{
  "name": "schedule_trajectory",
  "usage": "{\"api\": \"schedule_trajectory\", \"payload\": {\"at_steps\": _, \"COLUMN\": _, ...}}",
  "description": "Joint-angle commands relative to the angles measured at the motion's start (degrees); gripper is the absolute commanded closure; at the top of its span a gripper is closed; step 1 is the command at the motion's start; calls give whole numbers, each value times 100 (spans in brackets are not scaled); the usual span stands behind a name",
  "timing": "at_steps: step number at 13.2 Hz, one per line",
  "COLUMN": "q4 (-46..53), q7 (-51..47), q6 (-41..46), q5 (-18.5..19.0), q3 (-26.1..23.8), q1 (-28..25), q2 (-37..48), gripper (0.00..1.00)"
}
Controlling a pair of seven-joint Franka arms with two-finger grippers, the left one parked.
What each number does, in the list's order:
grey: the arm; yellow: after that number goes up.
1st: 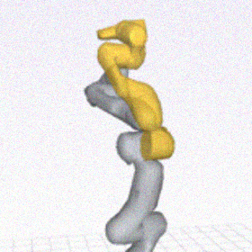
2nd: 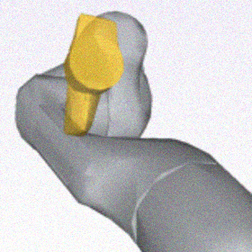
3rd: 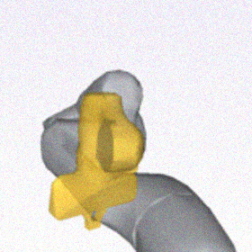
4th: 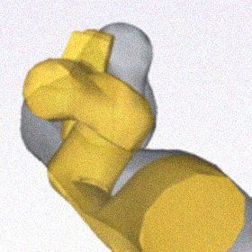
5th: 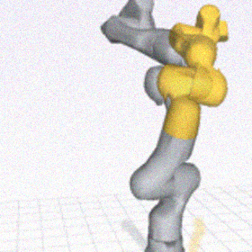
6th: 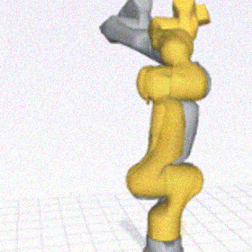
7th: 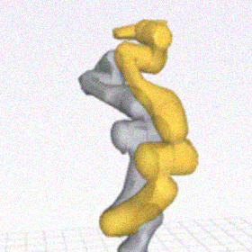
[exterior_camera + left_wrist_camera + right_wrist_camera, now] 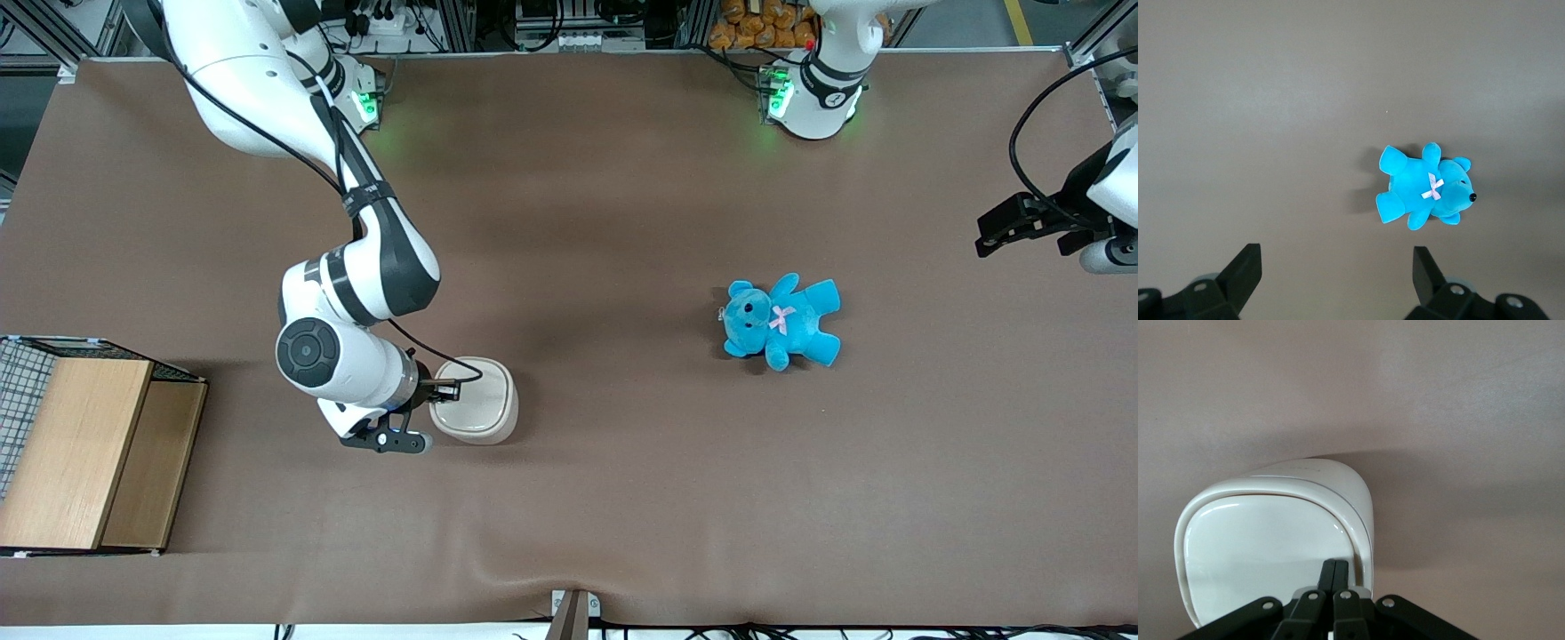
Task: Open trash can with right arm
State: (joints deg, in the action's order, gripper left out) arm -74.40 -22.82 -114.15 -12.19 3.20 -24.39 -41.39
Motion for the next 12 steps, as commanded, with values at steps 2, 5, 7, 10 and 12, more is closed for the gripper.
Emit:
{"api": "schedule_trajectory", "payload": {"at_steps": 2, "q4": -31, "q7": -82, "q6": -55, "q5": 129, "q3": 58, "q1": -109, "q2": -89, "gripper": 100}}
{"api": "schedule_trajectory", "payload": {"at_steps": 5, "q4": -40, "q7": -170, "q6": -72, "q5": 217, "q3": 58, "q1": -136, "q2": -97, "gripper": 100}}
{"api": "schedule_trajectory", "payload": {"at_steps": 7, "q4": -40, "q7": -170, "q6": -37, "q5": 208, "q3": 58, "q1": -136, "q2": -97, "gripper": 100}}
{"api": "schedule_trajectory", "payload": {"at_steps": 10, "q4": 65, "q7": -258, "q6": 77, "q5": 147, "q3": 40, "q1": -110, "q2": -36, "gripper": 100}}
{"api": "schedule_trajectory", "payload": {"at_steps": 12, "q4": 292, "q7": -389, "q6": 409, "q5": -37, "q3": 14, "q1": -66, "q2": -1, "gripper": 100}}
